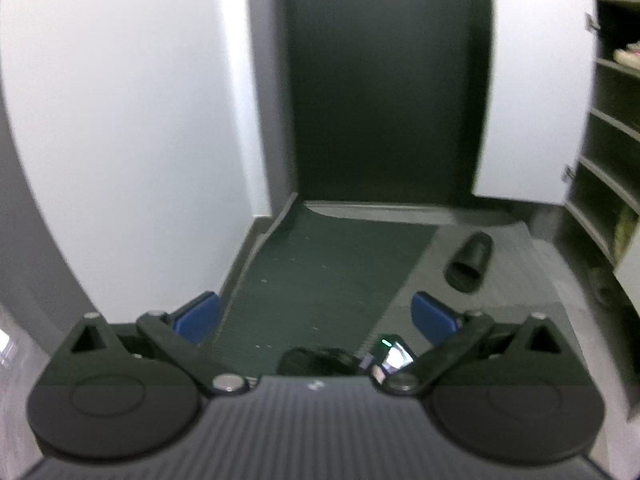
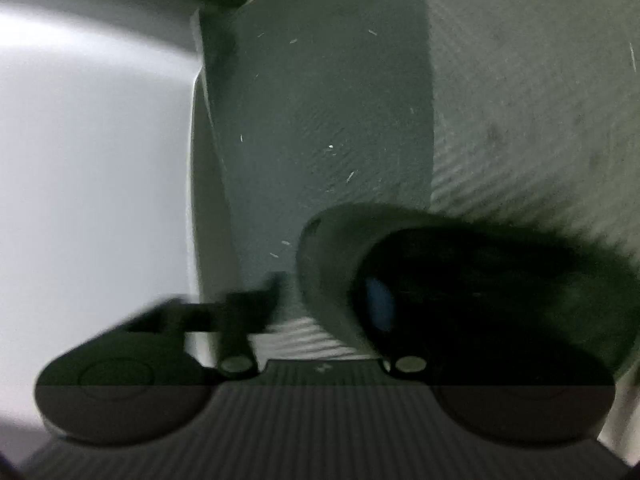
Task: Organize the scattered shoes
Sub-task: 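Grasp the black slide with the right gripper, then carry the black slide with the right gripper and set it beside the clogs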
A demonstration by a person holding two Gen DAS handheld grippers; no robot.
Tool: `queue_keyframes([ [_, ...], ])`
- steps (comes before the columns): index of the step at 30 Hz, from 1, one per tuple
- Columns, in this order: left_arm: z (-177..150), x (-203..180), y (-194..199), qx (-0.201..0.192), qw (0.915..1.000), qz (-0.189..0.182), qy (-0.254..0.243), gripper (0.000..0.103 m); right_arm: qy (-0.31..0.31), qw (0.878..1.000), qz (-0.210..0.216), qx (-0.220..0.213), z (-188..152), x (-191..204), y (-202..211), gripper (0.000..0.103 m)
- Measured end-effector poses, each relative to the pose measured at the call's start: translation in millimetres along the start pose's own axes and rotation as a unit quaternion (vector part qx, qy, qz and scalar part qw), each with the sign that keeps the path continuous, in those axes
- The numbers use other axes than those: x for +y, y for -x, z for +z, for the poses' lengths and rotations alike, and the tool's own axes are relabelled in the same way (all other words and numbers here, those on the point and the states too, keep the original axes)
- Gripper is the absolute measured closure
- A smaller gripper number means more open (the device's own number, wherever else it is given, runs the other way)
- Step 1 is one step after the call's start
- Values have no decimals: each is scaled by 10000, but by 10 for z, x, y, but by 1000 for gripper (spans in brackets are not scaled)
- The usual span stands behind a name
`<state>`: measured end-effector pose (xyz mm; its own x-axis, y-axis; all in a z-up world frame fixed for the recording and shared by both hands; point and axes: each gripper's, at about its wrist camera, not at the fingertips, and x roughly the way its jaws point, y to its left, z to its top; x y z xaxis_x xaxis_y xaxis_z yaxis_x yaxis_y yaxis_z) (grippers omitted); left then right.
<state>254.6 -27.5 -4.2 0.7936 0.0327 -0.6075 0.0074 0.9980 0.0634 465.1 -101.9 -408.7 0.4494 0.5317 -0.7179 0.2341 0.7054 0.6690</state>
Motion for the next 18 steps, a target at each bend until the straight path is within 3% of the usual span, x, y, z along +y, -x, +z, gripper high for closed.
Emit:
queue_keyframes([
  [2,0,28,64,48,9998,-204,-20,0,1190,9928,-52,-101,10,125,175,14],
  [4,10,83,106,170,9991,-392,12,0,2202,9751,-196,-196,-20,214,336,14],
  [5,18,121,119,281,9982,-533,28,0,2742,9605,-346,-319,-58,270,390,14],
  [8,-17,213,132,769,9918,-1023,26,0,4340,8979,-473,-554,-271,434,453,14],
  [9,-41,223,135,826,9911,-1045,62,0,4799,8753,-390,-462,-347,472,427,14],
  [10,-60,231,135,881,9903,-1075,90,0,5063,8608,-360,-368,-401,495,394,14],
  [11,-59,236,121,925,9892,-1130,89,0,5542,8314,-351,-195,-507,534,321,14],
  [14,-50,271,100,974,9866,-1303,128,0,6104,7901,-526,209,-625,553,126,14],
  [18,-14,359,60,893,9880,-1243,189,0,5989,7932,-918,605,-535,425,-123,14],
])
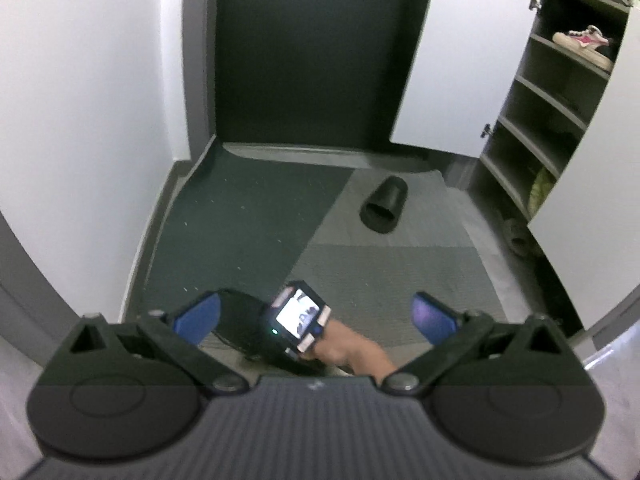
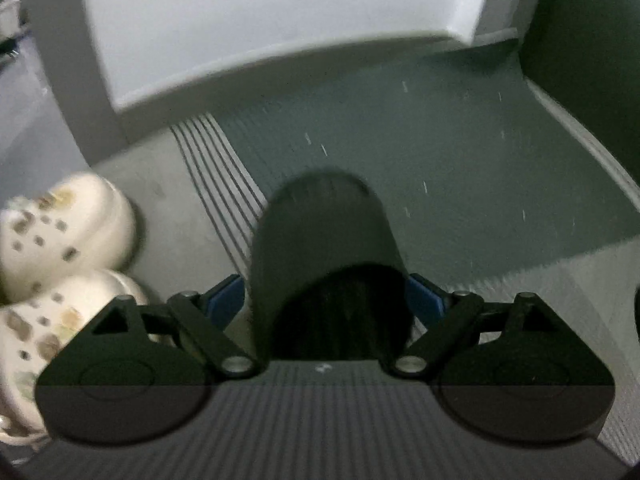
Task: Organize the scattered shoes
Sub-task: 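Carry the black slide with the right gripper and set it beside the clogs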
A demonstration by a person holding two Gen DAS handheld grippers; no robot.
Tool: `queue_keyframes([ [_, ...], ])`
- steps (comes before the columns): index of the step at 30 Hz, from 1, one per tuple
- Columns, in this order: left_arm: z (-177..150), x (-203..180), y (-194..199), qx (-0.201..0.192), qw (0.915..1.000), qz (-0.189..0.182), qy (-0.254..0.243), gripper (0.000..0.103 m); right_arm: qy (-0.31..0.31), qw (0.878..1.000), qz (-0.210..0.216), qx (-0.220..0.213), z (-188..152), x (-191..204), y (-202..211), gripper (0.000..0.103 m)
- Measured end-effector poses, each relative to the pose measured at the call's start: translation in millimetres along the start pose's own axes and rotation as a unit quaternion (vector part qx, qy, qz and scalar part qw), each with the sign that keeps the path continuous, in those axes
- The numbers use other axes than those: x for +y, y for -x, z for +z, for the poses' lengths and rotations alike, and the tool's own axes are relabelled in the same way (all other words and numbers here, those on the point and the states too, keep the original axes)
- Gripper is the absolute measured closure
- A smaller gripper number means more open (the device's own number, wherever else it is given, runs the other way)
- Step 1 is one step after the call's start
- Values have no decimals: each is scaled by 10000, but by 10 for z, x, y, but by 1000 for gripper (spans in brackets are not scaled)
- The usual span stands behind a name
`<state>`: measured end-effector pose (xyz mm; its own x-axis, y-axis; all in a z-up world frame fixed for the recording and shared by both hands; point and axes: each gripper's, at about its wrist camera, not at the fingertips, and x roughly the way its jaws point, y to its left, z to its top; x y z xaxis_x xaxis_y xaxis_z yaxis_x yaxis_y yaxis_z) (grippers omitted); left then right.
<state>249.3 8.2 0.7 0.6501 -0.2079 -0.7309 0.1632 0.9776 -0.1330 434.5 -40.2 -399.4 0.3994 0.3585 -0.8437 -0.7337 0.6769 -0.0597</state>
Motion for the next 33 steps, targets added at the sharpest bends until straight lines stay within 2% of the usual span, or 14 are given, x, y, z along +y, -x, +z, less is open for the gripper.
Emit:
queue_keyframes([
  [3,35,128,-54,108,9997,-51,198,0,28,9995,218,213,-34,40,-40,14],
  [5,79,219,-104,177,9993,-61,314,0,247,9986,176,432,-61,100,-182,14],
  [11,164,364,-155,194,9986,-182,452,0,-36,9996,53,263,-89,140,-328,4],
  [13,184,412,-159,186,9985,-200,483,0,-322,9993,42,195,-104,125,-363,5],
  [14,190,433,-159,186,9984,-204,499,0,-643,9978,100,117,-64,94,-396,8],
  [16,192,458,-152,191,9982,-213,533,0,-1255,9919,175,-46,26,39,-454,62],
  [17,193,479,-150,194,9980,-221,552,0,-1456,9892,53,-151,108,40,-453,70],
  [20,188,495,-131,181,9982,-217,535,0,-2037,9784,-59,-352,326,23,-452,77],
  [25,171,506,-111,181,9985,-202,478,0,-2961,9526,102,-693,544,25,-437,78],
  [26,175,523,-109,179,9984,-175,500,0,-3188,9442,172,-807,589,60,-439,78],
  [30,194,573,-89,136,9980,-127,605,0,-3637,9260,256,-983,731,233,-504,79],
  [33,205,582,-45,85,9981,-128,600,0,-4037,9097,195,-957,838,398,-627,78],
])
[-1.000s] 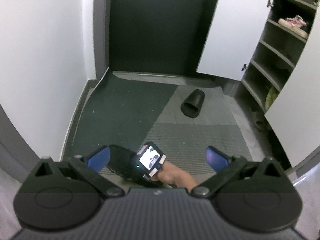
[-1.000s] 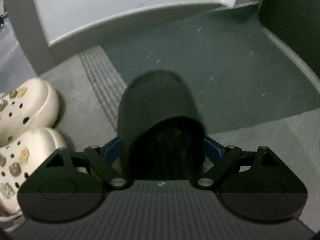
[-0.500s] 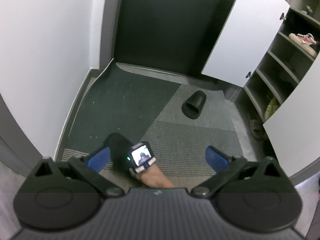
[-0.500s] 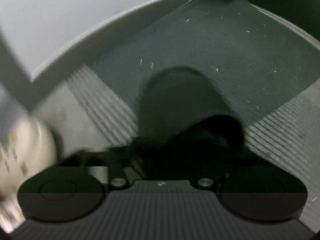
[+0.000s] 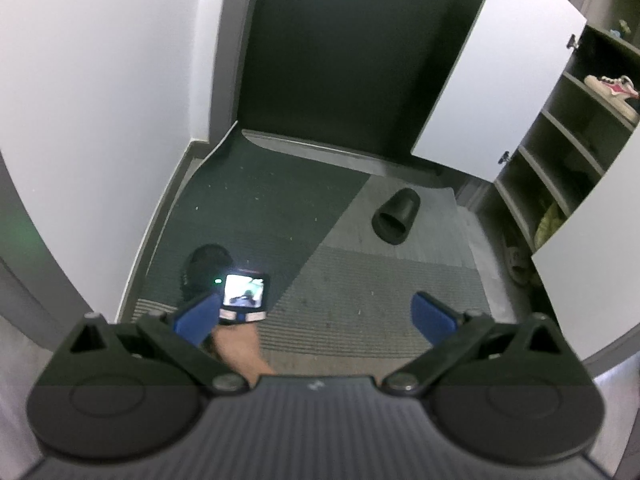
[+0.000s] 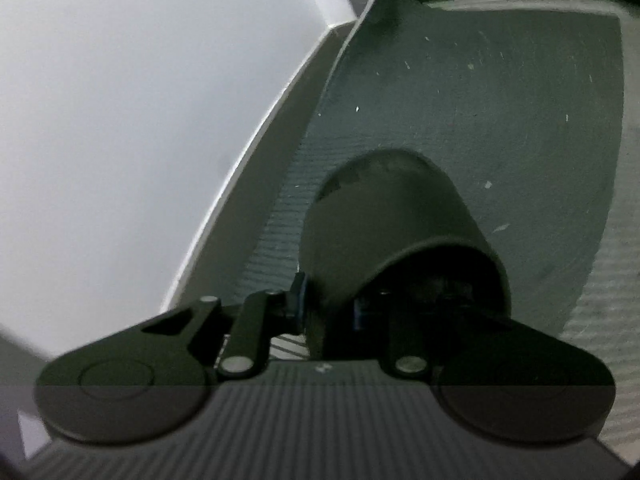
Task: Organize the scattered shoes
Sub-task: 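Carry the black slide with the right gripper and set it beside the clogs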
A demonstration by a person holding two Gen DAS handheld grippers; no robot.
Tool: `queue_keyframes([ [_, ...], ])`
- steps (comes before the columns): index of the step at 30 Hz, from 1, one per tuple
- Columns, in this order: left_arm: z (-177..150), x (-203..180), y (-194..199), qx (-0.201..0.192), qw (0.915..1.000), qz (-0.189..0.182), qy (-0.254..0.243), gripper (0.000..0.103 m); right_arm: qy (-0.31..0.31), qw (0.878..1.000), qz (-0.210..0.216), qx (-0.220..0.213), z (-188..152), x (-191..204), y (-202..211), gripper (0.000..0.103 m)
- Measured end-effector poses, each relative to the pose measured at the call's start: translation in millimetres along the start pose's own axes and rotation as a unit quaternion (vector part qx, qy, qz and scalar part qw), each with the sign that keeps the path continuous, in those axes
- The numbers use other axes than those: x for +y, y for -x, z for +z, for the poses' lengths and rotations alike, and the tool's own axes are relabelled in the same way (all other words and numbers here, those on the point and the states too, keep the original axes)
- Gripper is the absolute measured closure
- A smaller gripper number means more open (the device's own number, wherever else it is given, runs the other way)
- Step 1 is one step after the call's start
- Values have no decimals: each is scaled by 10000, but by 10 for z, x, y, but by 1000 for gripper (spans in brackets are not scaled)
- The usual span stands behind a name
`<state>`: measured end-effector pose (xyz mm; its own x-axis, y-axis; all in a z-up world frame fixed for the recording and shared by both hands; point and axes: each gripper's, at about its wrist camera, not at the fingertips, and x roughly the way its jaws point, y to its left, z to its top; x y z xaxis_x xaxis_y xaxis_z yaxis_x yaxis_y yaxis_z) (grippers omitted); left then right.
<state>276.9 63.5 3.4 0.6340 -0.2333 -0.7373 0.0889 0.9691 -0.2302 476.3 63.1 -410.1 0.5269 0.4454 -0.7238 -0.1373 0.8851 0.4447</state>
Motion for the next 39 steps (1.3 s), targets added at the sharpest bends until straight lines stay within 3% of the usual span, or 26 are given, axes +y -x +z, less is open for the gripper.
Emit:
queue_keyframes([
  [4,-11,1,56,-43,10000,36,6,0,-489,9985,-244,69,-79,94,-167,77],
  [11,-12,89,245,-291,9994,137,89,0,-1165,9931,43,-94,12,30,-60,65],
  [14,-6,144,291,-280,9994,106,149,0,-355,9989,80,305,67,114,-47,54],
  [15,-4,171,312,-259,9995,48,190,0,-116,9993,94,352,54,136,-38,47],
  [16,0,196,336,-251,9994,-8,224,0,479,9979,130,418,45,176,-9,42],
  [18,16,229,405,-344,9991,-81,219,0,1746,9833,211,459,15,257,79,32],
  [19,22,244,429,-378,9990,-96,216,0,2549,9664,289,150,-35,284,225,21],
  [21,43,297,483,-419,9986,-185,254,0,2914,9556,300,-315,-53,247,356,10],
  [26,62,392,474,-319,9985,-298,334,0,2549,9660,-60,-437,26,194,267,10],
  [29,61,445,410,-200,9987,-322,331,0,2303,9728,-122,-222,16,188,50,10],
  [34,96,583,287,-74,9987,-246,440,0,2294,9710,-651,157,-63,124,-343,7],
  [36,111,637,245,-42,9985,-221,496,0,2147,9739,-622,387,-61,64,-455,0],
  [39,130,667,186,-9,9984,-221,511,0,1757,9812,-659,461,-55,42,-509,0],
])
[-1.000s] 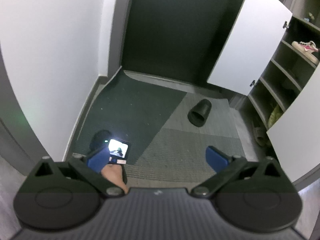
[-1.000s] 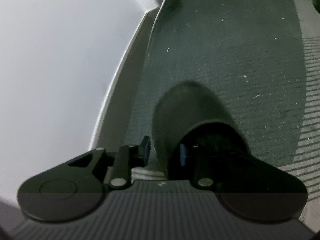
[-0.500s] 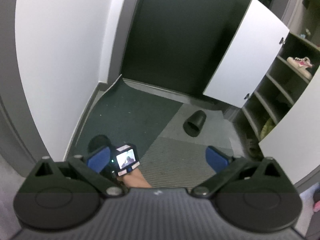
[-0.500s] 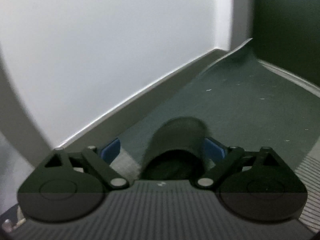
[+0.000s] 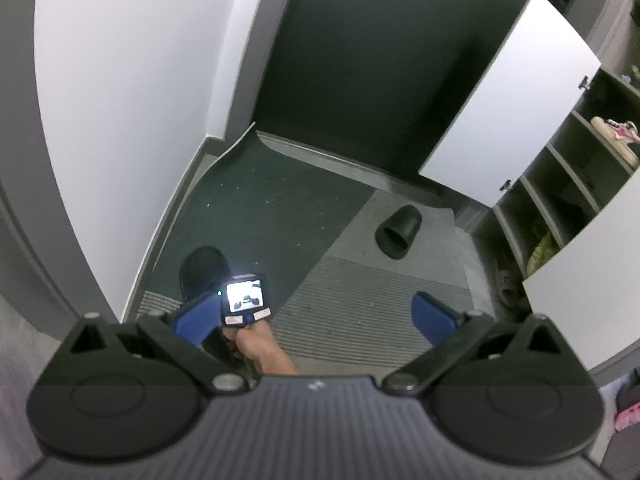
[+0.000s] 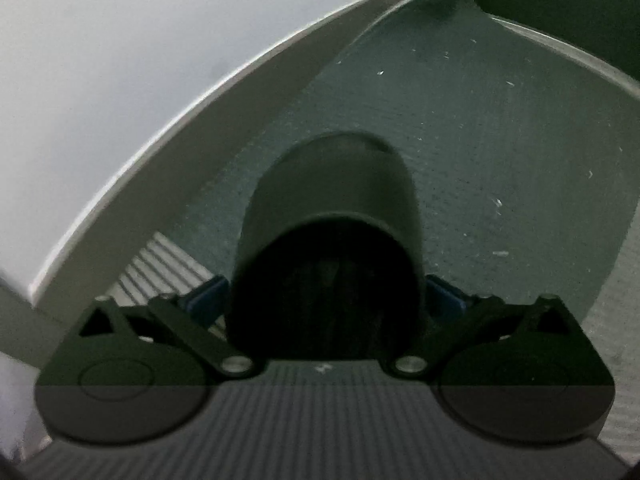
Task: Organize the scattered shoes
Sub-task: 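Carry the black slide with the right gripper and set it beside the clogs, then open the right gripper and raise it from the slide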
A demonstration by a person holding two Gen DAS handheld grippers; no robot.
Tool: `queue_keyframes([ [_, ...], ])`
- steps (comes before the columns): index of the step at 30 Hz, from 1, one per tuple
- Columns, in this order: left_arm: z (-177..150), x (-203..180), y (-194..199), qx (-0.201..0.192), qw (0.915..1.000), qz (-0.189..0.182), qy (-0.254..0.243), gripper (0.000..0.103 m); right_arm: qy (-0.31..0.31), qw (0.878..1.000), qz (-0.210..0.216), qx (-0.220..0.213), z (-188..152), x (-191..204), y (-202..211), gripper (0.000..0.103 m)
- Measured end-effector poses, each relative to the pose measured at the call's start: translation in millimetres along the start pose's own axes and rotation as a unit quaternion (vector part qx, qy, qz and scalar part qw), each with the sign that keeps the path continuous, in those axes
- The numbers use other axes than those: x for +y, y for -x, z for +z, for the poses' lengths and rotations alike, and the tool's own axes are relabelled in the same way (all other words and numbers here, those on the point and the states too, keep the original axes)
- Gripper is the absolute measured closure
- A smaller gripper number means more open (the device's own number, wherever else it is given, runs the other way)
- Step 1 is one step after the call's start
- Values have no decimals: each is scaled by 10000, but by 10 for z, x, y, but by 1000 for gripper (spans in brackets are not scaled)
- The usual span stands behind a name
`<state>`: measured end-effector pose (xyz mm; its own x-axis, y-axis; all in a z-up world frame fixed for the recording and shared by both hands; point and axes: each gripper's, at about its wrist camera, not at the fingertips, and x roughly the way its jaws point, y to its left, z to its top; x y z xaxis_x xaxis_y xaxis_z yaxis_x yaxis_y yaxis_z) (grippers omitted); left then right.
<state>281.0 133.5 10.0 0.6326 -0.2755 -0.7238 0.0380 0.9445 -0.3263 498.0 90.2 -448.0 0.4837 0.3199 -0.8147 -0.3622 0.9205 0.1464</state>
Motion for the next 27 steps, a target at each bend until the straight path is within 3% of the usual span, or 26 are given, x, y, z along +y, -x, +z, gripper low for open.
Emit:
queue_keyframes([
  [7,-5,26,-78,70,9999,22,-69,0,-1219,9916,-339,-278,192,122,-68,3],
  [10,-8,37,-75,54,9999,76,-82,0,-1797,9820,-588,-24,233,235,-170,1],
  [14,13,19,-32,-113,9996,230,-137,0,-1662,9824,-853,96,240,410,-146,1],
  [18,49,-111,82,-556,9969,438,-330,0,-1977,9792,-406,190,240,273,51,0],
  [21,51,-241,156,-810,9940,619,-398,0,-1941,9805,-144,290,270,117,396,0],
  [25,17,-434,206,-1018,9901,801,-544,0,-1578,9862,-496,90,403,-81,1295,0],
  [27,-21,-546,237,-1080,9886,835,-632,0,-1482,9849,-875,-183,510,-317,2007,0],
])
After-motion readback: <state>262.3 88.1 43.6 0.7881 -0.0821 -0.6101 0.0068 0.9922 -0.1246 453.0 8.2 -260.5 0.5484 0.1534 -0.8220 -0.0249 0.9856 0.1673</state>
